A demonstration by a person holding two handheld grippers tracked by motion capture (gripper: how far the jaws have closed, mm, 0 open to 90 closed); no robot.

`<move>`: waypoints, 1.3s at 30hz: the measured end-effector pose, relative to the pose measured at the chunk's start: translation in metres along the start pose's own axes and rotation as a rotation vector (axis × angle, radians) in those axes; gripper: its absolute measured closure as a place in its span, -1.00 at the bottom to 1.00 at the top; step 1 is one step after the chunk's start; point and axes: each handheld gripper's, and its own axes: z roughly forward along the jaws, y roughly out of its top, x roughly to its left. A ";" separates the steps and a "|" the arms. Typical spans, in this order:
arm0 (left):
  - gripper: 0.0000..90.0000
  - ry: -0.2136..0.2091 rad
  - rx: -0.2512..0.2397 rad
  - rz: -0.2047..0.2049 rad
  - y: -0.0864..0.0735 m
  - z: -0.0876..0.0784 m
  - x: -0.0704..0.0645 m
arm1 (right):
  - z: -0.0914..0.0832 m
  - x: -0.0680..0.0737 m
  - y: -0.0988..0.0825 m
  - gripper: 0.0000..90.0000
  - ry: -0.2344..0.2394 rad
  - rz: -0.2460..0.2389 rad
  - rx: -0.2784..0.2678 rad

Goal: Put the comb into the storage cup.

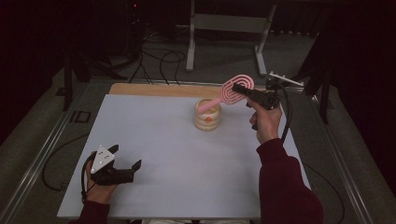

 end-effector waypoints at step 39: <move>-1.00 0.010 0.003 0.007 0.000 0.000 0.000 | -0.002 -0.012 0.003 0.42 -0.092 -0.010 -0.032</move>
